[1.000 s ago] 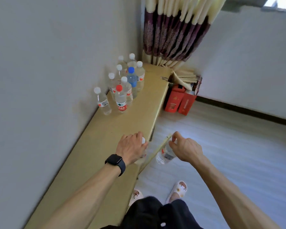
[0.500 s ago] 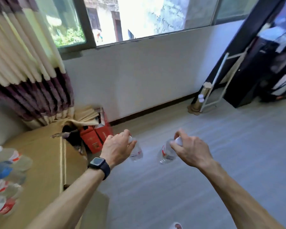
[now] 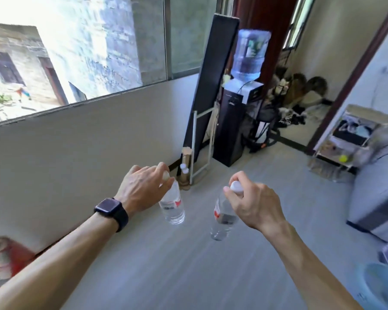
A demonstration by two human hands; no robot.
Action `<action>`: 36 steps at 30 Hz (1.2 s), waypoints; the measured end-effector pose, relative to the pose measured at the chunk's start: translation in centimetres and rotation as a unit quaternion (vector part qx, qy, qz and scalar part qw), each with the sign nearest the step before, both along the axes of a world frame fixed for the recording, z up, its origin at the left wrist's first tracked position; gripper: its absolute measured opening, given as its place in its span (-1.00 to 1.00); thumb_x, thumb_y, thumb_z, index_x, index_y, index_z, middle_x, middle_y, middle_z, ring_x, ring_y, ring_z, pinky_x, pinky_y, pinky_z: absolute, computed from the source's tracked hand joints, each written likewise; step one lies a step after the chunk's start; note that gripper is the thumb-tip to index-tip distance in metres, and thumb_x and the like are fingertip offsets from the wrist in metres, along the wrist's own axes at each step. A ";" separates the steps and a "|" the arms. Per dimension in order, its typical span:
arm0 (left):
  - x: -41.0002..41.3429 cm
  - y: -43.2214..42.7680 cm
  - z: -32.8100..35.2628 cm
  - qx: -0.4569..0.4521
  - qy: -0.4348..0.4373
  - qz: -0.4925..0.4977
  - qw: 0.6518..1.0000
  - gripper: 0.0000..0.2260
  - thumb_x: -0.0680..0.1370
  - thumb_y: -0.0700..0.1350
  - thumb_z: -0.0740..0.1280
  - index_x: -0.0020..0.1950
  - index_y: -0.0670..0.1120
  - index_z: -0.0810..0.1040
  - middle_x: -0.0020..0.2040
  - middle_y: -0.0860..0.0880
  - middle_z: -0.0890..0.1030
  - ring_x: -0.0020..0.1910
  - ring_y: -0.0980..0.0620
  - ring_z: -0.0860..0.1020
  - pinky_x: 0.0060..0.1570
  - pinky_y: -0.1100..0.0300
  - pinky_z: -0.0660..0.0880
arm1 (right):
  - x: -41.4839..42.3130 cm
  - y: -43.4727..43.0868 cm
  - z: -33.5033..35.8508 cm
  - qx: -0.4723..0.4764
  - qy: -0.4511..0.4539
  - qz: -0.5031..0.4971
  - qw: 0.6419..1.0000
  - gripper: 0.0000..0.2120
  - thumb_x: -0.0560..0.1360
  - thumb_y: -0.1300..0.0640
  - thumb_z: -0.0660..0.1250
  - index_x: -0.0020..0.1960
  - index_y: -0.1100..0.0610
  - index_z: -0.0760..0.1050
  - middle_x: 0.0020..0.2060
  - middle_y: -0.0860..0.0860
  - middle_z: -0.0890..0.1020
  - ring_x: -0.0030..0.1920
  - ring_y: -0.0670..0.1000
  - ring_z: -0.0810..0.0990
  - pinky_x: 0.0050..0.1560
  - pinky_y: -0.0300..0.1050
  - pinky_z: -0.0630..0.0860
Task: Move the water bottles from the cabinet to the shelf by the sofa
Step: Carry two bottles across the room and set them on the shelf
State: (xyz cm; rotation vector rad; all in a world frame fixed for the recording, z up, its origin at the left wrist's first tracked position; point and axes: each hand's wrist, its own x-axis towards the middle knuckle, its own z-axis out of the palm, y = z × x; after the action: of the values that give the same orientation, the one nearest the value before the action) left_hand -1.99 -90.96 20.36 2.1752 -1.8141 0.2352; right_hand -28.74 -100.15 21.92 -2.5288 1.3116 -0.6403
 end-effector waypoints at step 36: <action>-21.4 -78.4 8.6 0.004 -0.110 -0.331 0.937 -0.67 0.60 0.26 0.08 0.10 0.02 0.37 -0.10 -0.03 0.64 -0.13 -0.10 0.57 -0.22 0.06 0.39 | -23.9 -60.5 6.7 -0.021 -0.039 -0.390 0.920 -0.71 0.43 -0.28 0.31 -0.10 -0.06 0.42 -0.17 -0.01 0.65 -0.12 0.14 0.55 -0.24 -0.08 0.38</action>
State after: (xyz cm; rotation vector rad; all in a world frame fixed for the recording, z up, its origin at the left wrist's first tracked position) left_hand -23.42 -169.33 28.99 1.4595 -2.5470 0.3216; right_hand -52.60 -160.67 28.59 -1.9014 2.2942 -0.8908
